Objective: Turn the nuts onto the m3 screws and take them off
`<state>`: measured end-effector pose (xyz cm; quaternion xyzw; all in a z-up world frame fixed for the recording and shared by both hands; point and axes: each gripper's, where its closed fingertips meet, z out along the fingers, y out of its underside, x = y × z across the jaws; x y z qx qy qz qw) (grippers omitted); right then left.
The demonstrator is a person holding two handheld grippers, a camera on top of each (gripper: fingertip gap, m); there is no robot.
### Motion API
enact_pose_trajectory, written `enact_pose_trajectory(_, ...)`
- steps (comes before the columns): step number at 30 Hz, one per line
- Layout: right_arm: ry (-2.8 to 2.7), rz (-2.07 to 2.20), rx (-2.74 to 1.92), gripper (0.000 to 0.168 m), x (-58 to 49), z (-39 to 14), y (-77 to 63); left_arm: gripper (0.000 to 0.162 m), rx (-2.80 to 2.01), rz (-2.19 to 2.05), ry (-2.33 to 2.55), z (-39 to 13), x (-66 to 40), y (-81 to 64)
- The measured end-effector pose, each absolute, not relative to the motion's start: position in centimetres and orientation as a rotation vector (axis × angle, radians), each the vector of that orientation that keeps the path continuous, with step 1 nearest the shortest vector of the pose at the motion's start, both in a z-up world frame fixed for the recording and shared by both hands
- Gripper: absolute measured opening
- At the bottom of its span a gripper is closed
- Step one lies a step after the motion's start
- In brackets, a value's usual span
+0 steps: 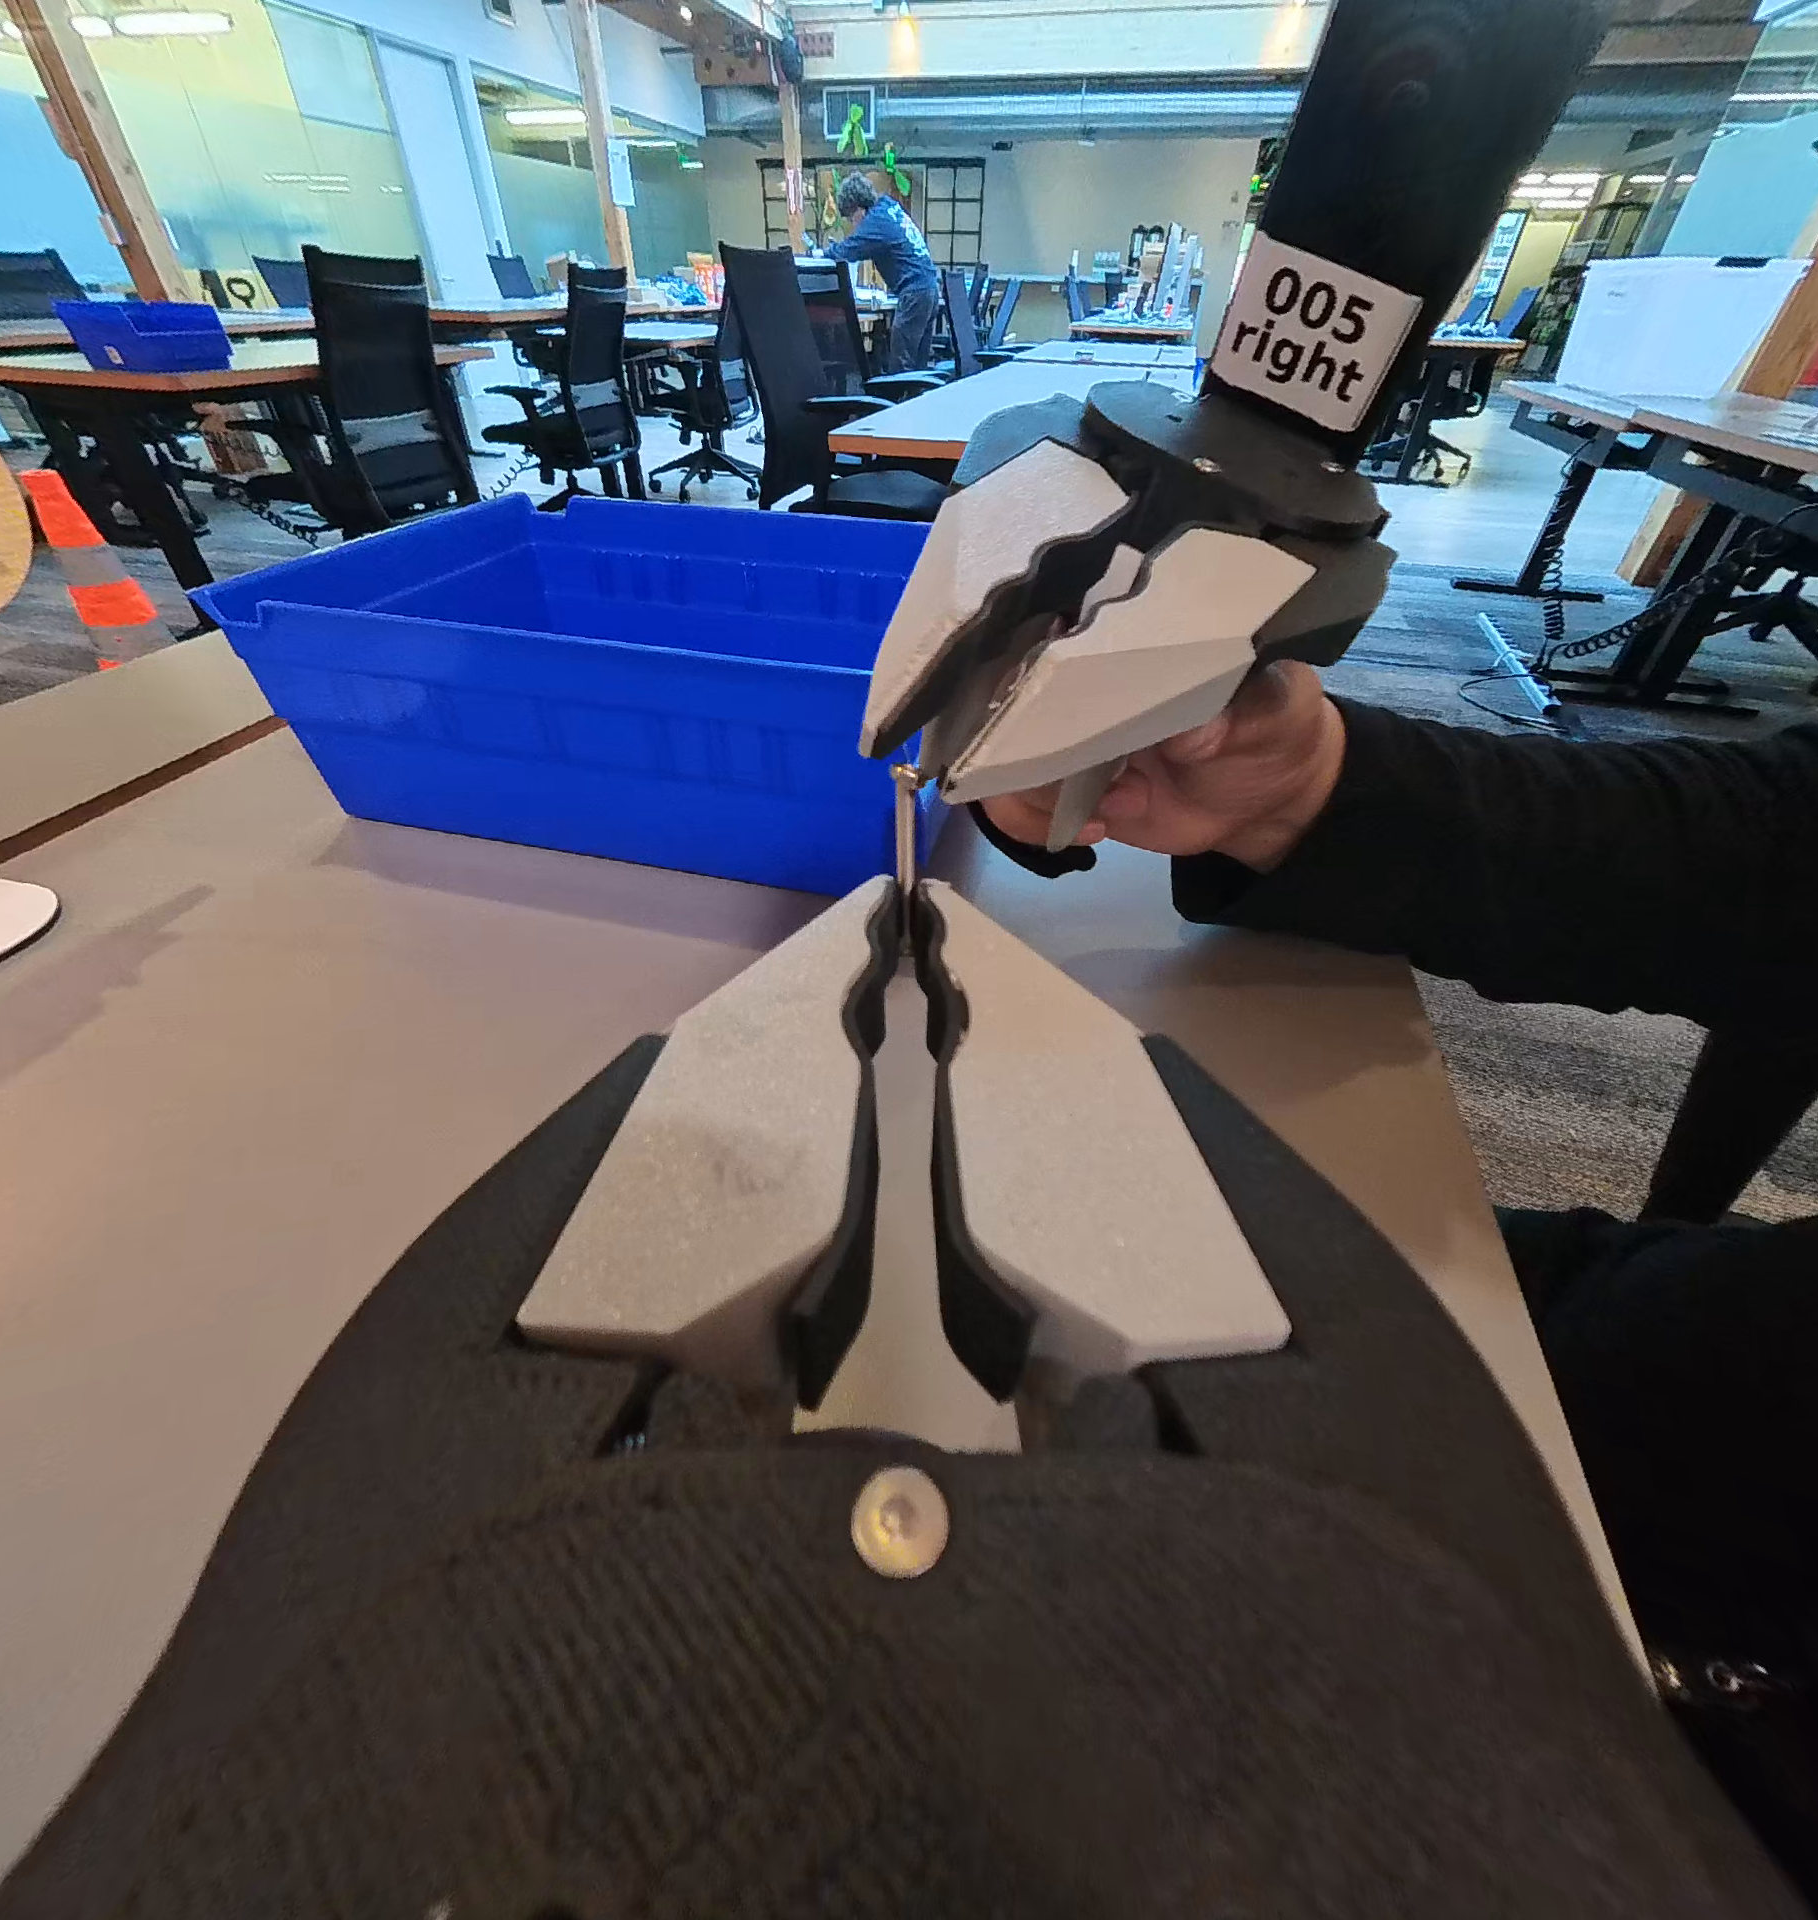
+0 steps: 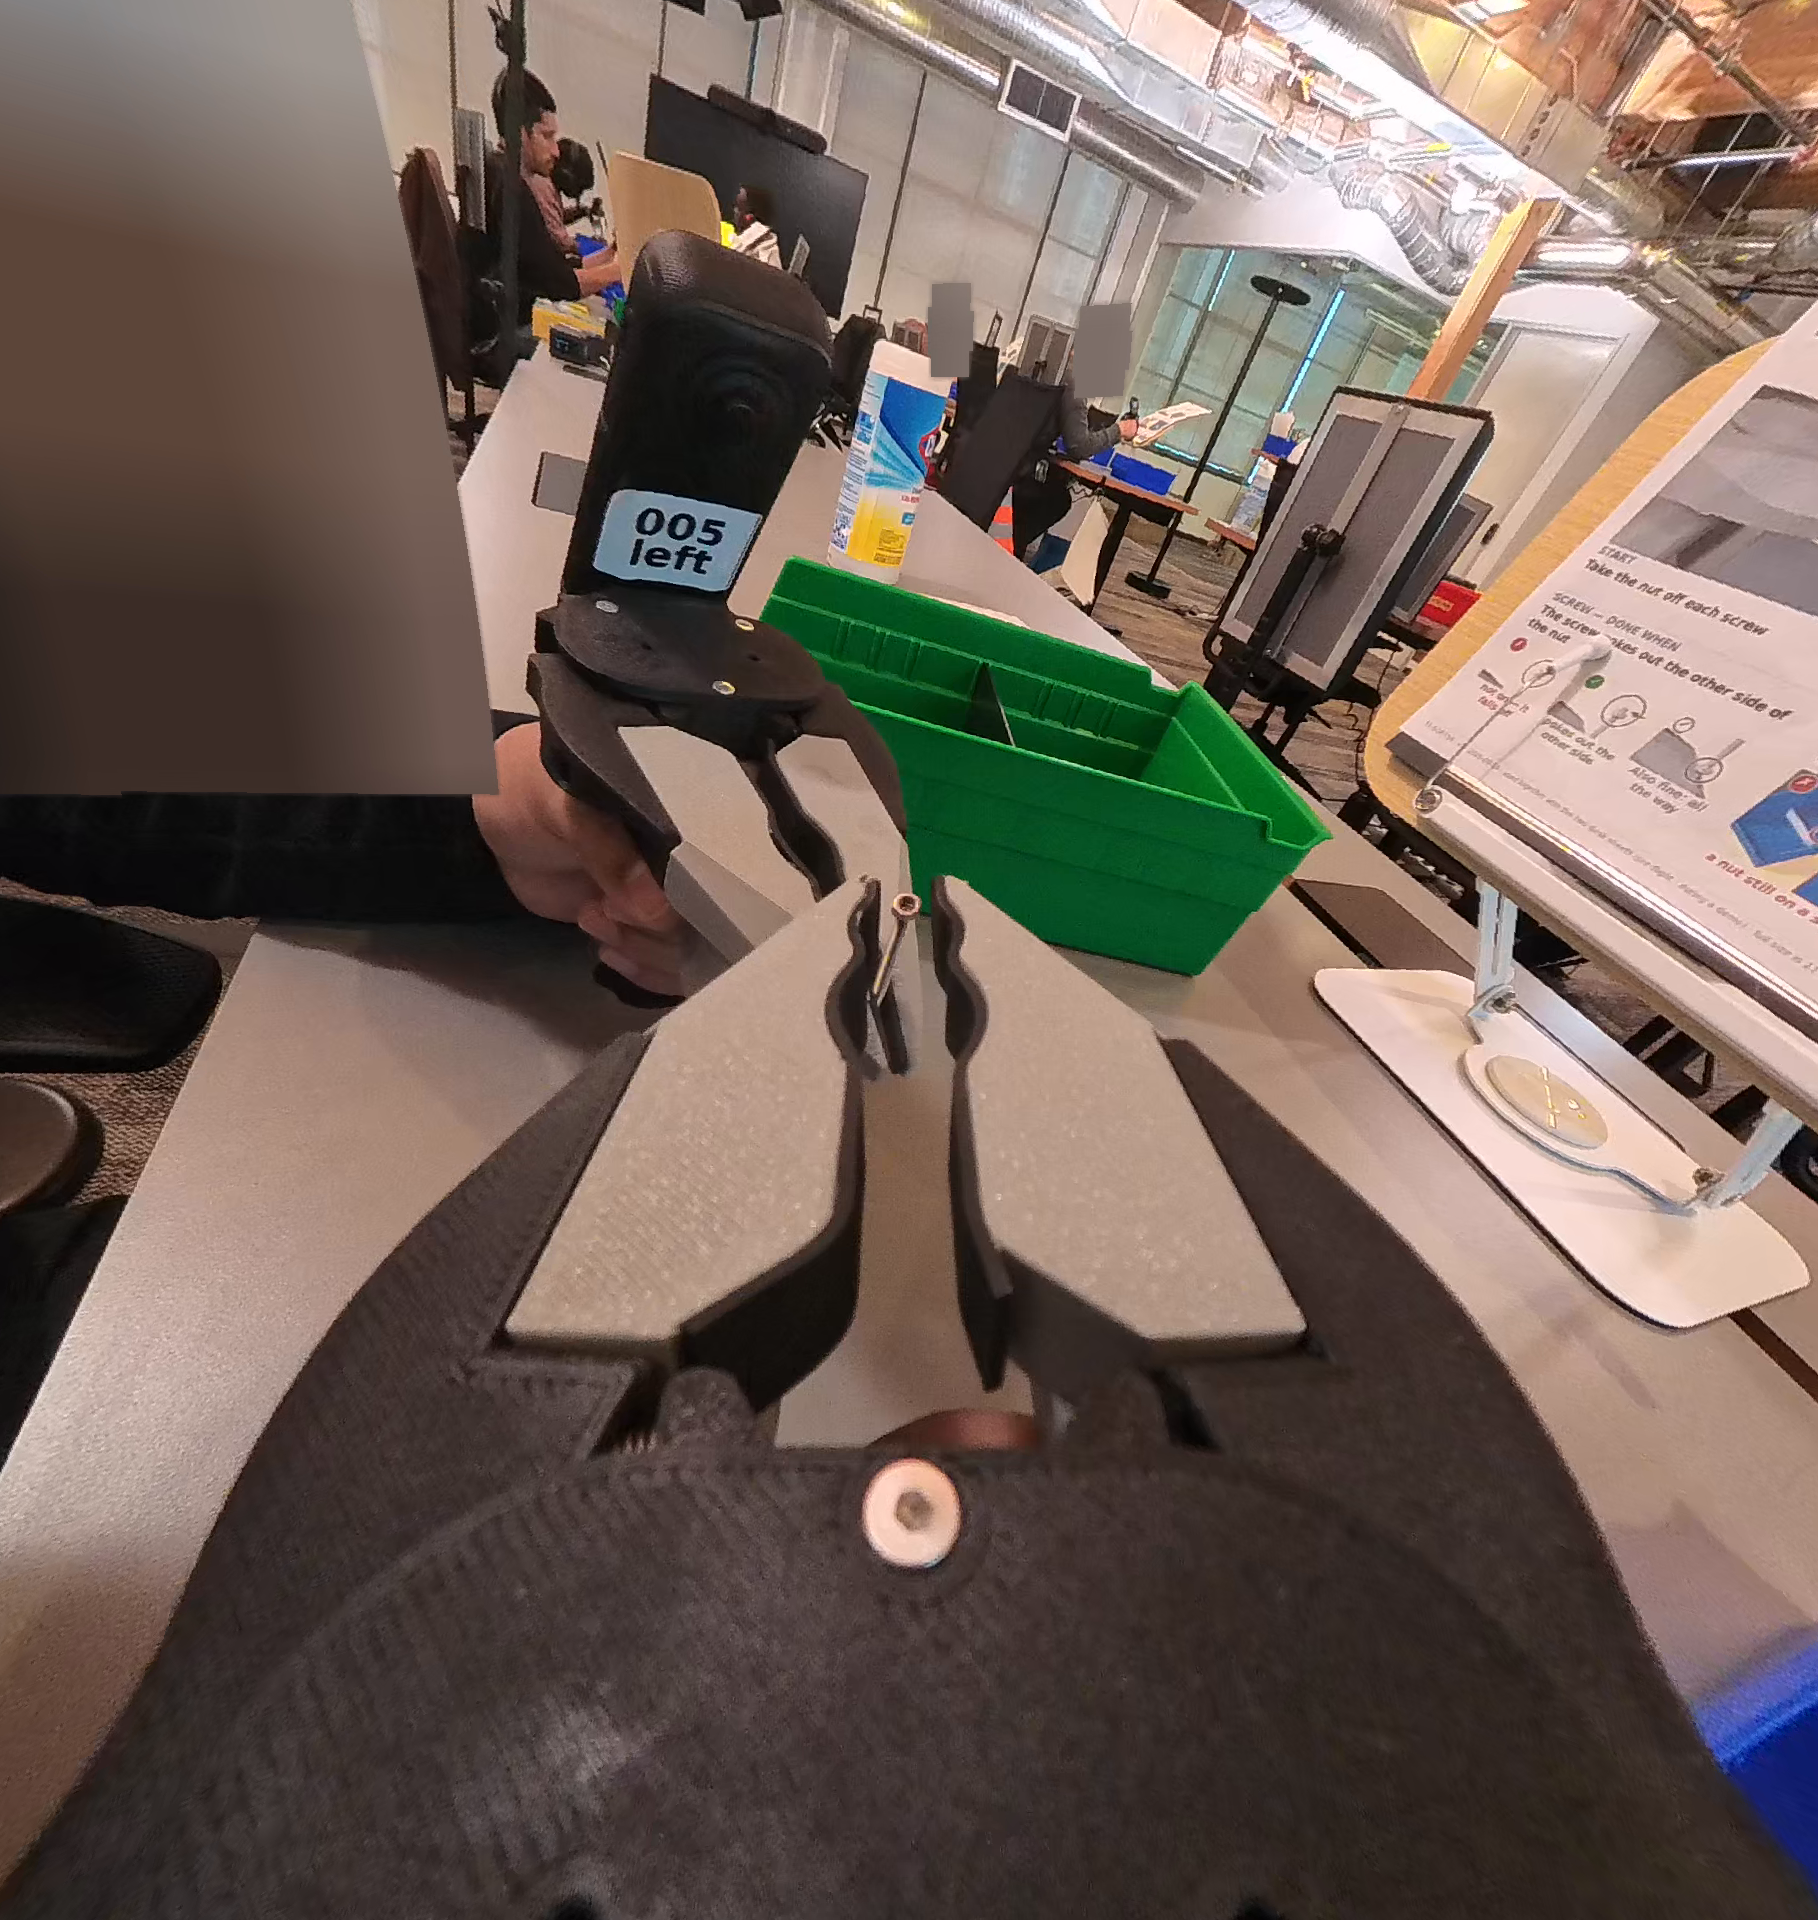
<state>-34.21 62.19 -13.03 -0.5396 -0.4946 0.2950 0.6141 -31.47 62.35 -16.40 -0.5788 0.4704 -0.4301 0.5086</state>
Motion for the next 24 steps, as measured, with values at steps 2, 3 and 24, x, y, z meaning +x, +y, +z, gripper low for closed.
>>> enact_pose_trajectory(2,-1.142,0.679,-1.243,0.006,-34.24,-13.06,62.15,0.000,-1.394,-1.036,1.133,-16.39,-31.48,62.37)
enact_pose_trajectory(3,-1.142,0.678,-1.243,0.006,-34.25,-13.08,62.16,0.000,-1.395,-1.037,1.132,-16.40,-31.47,62.36)
enact_pose_trajectory(24,-1.160,0.693,-1.323,0.002,-34.28,-13.48,62.26,0.000,-1.376,-0.939,1.162,-16.67,-31.42,62.48)
